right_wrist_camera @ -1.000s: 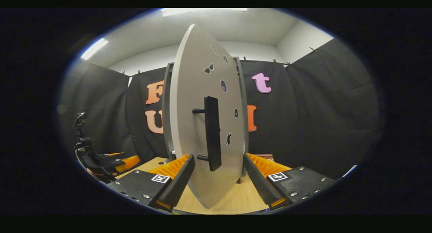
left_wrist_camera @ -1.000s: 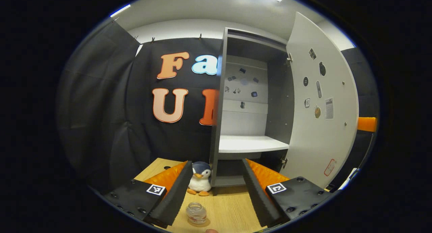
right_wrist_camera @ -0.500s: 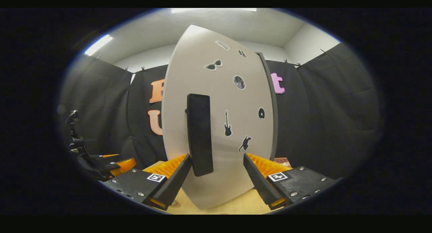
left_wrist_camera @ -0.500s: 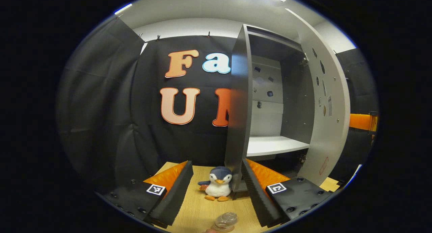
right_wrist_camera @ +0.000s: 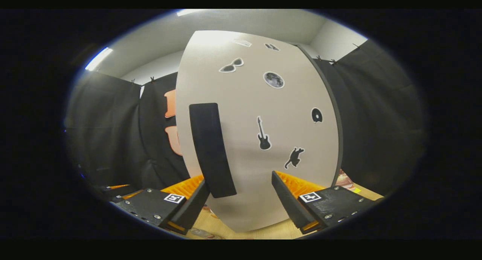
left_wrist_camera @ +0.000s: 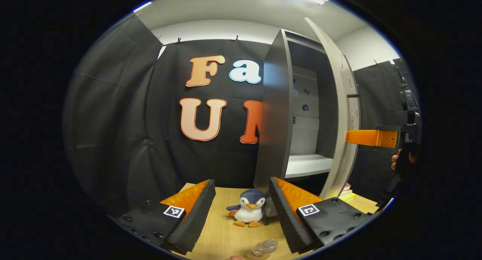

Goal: Open the cabinet door with the right hand, grasp the bottle in the cabinet with the left hand and place it on the coaster, then close the cabinet door with the right hand.

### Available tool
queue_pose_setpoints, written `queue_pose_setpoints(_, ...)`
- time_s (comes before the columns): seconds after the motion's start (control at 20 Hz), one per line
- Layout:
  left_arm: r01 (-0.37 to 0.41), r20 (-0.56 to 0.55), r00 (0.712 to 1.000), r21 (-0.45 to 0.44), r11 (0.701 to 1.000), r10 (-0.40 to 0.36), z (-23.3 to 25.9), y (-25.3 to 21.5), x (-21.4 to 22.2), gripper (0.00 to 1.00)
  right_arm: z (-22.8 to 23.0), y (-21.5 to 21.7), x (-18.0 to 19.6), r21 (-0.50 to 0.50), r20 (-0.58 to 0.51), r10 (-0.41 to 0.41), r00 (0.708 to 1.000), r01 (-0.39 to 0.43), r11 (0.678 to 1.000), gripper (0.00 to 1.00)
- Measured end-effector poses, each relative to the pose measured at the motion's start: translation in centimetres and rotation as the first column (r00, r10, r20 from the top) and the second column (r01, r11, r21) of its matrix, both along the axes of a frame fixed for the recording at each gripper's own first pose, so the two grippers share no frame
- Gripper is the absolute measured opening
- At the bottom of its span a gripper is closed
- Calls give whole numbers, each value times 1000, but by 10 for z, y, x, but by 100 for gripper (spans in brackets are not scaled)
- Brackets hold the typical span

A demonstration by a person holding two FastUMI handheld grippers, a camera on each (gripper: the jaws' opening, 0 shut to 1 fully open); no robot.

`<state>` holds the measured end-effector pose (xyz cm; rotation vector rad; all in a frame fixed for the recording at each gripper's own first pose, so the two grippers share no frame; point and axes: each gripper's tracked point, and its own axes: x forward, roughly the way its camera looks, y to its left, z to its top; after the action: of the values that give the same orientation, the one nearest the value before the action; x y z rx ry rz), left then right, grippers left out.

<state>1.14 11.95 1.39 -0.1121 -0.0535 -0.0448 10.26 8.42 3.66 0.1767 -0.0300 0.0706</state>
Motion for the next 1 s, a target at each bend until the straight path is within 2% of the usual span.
queue_pose_setpoints(0.05, -3, -4, 1000, -4, 1000, 3, -1, 0, 1, 94, -1, 3, 4, 4, -7, 9, 1000, -9, 1000, 97)
queue_pose_setpoints(0.25, -41, -17, 999, -22, 999, 40, -7, 3, 7, 94, -6, 10, 20, 41, -18, 66, 998, -65, 997, 95)
queue_pose_setpoints(0.4, -71, -24, 997, -18, 997, 71, -7, 4, 9, 94, -8, 16, 30, 100, -29, 127, 991, -123, 987, 95)
queue_pose_setpoints(0.45, -86, -24, 996, -12, 996, 86, -6, 6, 10, 94, -11, 17, 31, 115, -30, 124, 992, -119, 986, 95)
queue_pose_setpoints(0.55, -109, -29, 994, -3, 994, 109, -7, 9, 13, 94, -10, 16, 28, 67, -15, 100, 995, -99, 993, 98)
queue_pose_setpoints(0.7, -138, -32, 990, 8, 990, 138, -6, 12, 12, 94, -14, 19, 30, -23, -9, 83, 997, -83, 996, 95)
queue_pose_setpoints(1.0, -169, -35, 985, 15, 986, 169, -7, 5, 17, 94, -13, 19, 31, -22, -3, 87, 996, -88, 996, 95)
